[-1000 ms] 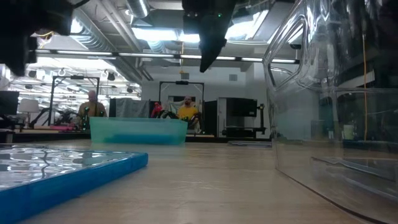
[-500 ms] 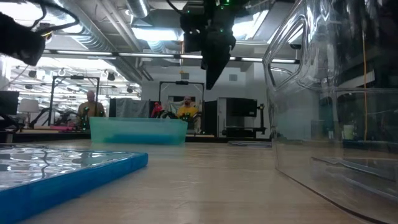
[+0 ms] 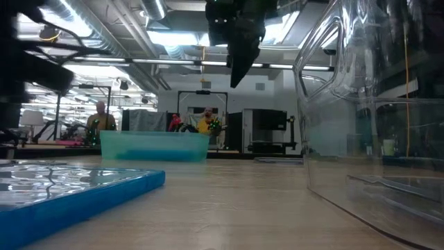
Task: Pick & place jewel cases by type
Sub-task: Put the bottom black CD case into the transparent bin
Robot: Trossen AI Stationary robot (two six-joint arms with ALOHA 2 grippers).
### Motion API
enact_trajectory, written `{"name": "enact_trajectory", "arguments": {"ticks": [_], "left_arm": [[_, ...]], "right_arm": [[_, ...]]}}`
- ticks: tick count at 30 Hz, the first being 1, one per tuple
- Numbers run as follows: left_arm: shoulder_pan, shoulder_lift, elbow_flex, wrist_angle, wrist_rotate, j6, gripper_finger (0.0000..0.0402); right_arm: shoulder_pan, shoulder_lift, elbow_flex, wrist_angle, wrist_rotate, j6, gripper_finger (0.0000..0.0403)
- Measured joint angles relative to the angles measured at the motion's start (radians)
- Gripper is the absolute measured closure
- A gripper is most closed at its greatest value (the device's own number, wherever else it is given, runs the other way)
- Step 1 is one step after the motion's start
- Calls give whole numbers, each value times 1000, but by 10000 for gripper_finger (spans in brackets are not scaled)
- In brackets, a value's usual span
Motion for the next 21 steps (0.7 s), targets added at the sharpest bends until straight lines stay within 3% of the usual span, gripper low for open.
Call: {"name": "enact_trajectory", "arguments": {"ticks": [11,21], "left_arm": [[259,13,-3,18,-160,297,400],[517,19,-5,316,-172,673,400]], "right_arm": [[3,-3,0,-9,0,26,398],[3,-3,0,-30,0,60,396]]}}
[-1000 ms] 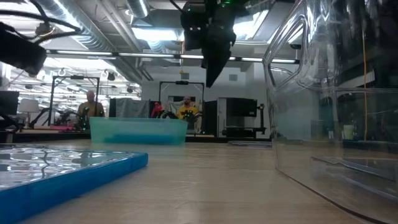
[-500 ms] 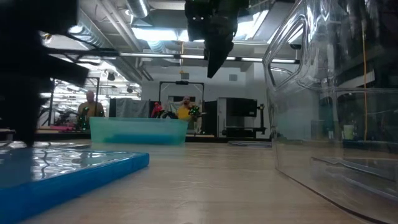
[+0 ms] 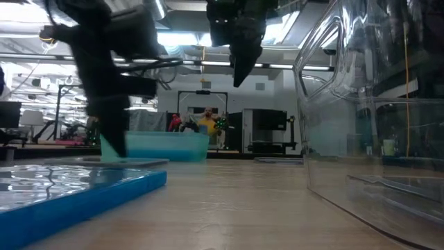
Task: Pick & place jewel cases by type
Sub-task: Put the bottom black CD case into the transparent bin
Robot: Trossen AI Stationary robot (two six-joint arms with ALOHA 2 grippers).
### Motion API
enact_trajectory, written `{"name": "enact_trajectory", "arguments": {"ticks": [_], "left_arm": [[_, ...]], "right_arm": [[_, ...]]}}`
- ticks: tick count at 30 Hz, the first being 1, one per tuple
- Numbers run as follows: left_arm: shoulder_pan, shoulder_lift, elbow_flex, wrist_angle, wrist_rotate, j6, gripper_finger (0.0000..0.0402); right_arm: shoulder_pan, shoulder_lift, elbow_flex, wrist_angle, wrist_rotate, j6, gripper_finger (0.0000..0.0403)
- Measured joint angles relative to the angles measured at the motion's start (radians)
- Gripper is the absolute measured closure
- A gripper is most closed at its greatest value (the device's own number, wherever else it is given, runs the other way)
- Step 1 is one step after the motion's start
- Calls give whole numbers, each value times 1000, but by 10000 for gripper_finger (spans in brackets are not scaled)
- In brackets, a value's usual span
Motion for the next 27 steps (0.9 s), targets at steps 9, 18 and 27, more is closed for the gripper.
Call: {"name": "enact_trajectory", "arguments": {"ticks": [9,18,27], "left_arm": [[108,67,62,136,84,185,401],[103,-98,226,-134,24,193,401],[84,-304,227,-522,-86,-116,401]], "right_arm": [[0,-57,-292,117,-31,72,393],[9,-224,-676,437,-79,175,396],[14,-303,-882,750,-156,229,392]]}}
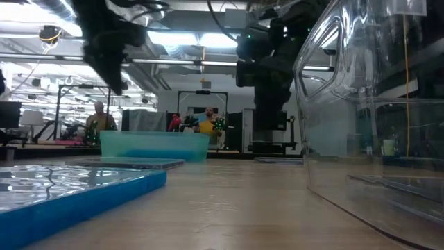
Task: Pick & place jewel cases by type
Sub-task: Put the bottom black CD case into the transparent bin
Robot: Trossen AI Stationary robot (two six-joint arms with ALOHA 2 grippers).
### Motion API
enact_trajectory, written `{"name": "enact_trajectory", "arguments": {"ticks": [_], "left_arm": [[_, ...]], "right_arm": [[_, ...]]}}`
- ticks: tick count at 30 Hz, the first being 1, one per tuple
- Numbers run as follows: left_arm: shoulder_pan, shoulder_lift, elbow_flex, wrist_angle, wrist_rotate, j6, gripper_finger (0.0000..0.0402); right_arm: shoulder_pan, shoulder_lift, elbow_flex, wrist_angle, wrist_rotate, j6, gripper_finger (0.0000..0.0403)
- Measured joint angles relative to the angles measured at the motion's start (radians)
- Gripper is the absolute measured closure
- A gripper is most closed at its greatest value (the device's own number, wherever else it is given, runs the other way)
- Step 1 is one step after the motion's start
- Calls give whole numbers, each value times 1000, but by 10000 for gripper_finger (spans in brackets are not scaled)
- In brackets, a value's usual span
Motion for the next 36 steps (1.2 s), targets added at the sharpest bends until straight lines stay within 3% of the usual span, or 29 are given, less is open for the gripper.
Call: {"name": "enact_trajectory", "arguments": {"ticks": [4,14,24,31,36], "left_arm": [[-38,-91,-83,-27,13,-173,397],[-115,-279,-379,137,120,-507,376],[-118,-317,-560,468,202,-552,287],[-117,-315,-630,525,171,-606,210],[-109,-303,-668,610,157,-625,181]], "right_arm": [[7,5,-43,132,-43,-6,390],[47,10,-54,254,77,-112,396],[48,99,-54,295,87,-104,395],[57,172,-54,313,81,-83,394],[62,188,-53,326,75,-83,394]]}}
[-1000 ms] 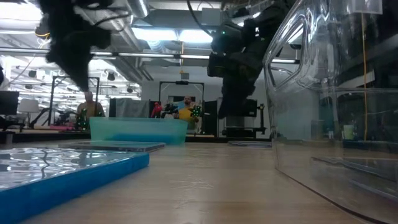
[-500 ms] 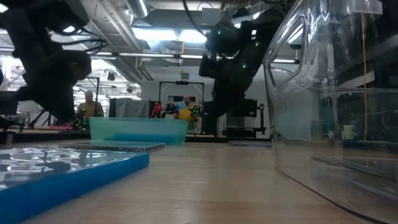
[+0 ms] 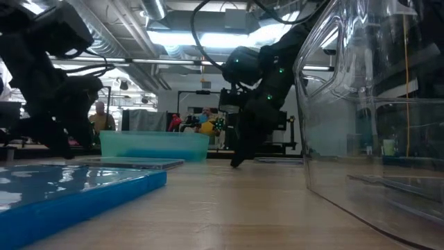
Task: Pick & place jewel cases by type
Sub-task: Put the bottom black CD case into the transparent bin
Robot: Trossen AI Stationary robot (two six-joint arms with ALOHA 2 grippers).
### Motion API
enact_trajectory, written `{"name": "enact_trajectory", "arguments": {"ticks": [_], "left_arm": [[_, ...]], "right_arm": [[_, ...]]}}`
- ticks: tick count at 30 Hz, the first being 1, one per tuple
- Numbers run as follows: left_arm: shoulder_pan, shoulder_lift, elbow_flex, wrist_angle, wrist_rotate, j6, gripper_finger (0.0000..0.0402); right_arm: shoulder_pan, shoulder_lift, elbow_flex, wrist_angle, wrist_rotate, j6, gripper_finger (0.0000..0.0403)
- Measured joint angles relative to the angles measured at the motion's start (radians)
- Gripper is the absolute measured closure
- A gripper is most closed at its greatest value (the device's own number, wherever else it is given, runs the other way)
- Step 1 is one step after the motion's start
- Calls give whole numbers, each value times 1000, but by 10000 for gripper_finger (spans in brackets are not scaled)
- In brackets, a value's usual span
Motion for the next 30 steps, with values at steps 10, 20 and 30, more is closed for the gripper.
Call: {"name": "enact_trajectory", "arguments": {"ticks": [10,20,30], "left_arm": [[110,127,-64,307,43,53,177],[190,359,-65,665,111,106,177],[242,400,-19,696,143,184,180]], "right_arm": [[1,2,0,16,1,0,394],[1,2,0,14,1,-1,394],[6,0,-11,-89,-115,77,394]]}}
